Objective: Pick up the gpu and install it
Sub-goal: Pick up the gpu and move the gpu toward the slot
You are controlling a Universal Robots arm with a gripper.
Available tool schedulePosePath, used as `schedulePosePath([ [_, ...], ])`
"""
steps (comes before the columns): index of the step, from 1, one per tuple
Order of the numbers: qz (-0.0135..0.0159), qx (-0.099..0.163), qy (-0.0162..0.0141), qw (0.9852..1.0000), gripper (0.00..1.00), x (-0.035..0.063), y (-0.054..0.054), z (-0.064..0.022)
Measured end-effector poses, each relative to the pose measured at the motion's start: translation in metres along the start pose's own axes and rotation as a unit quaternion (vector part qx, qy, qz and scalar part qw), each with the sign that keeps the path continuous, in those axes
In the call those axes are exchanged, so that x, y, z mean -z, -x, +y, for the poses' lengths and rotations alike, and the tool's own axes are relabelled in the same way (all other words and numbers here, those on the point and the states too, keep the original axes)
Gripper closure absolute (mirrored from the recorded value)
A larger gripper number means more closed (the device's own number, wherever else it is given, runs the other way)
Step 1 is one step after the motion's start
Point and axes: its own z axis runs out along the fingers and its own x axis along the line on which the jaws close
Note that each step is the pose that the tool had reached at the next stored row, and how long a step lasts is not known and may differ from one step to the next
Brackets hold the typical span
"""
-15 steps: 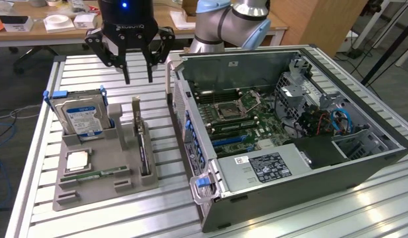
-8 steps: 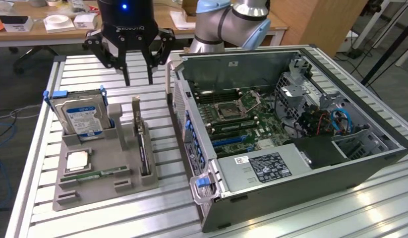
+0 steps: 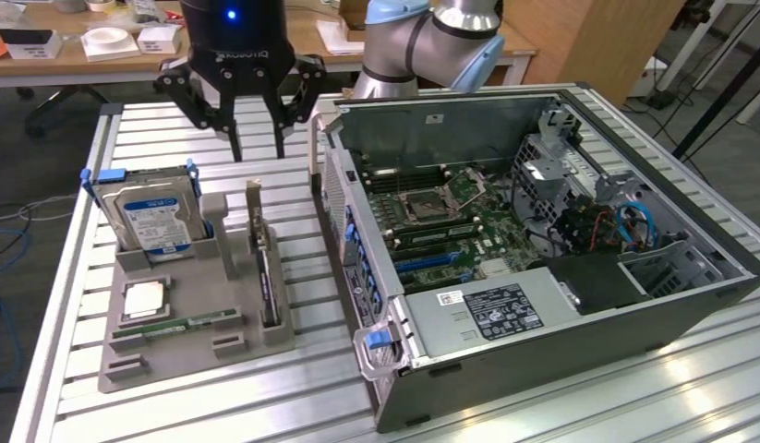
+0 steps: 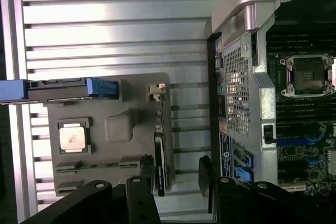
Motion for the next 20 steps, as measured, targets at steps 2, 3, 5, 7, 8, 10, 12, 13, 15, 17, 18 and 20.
schedulePosePath([
  [2,-0.0002,0.0,0.0001,1.0,0.53,-0.0006,0.0,-0.0003],
  [3,-0.0003,0.0,0.0001,1.0,0.53,-0.0009,0.0,-0.0005],
  [5,-0.0006,0.0,0.0001,1.0,0.53,-0.0015,0.0,-0.001],
  [7,-0.0007,0.0,0.0001,1.0,0.53,-0.002,-0.001,-0.0018],
  [8,-0.0007,0.0,0.0001,1.0,0.53,-0.0023,-0.001,-0.0024],
  [10,-0.0008,0.0,0.0001,1.0,0.53,-0.003,-0.001,-0.0038],
  [12,-0.0008,0.0,0.0001,1.0,0.53,-0.0037,-0.001,-0.0053],
  [13,-0.0008,0.0,0.0001,1.0,0.53,-0.0042,-0.001,-0.006],
  [15,-0.0008,0.0,0.0001,1.0,0.53,-0.0052,-0.001,-0.0076],
  [17,-0.0008,0.0,0.0001,1.0,0.53,-0.0063,-0.001,-0.0093],
  [18,-0.0008,0.0,0.0001,1.0,0.53,-0.0068,-0.001,-0.0103],
  [20,-0.0008,0.0,0.0001,1.0,0.53,-0.0077,-0.002,-0.0119],
])
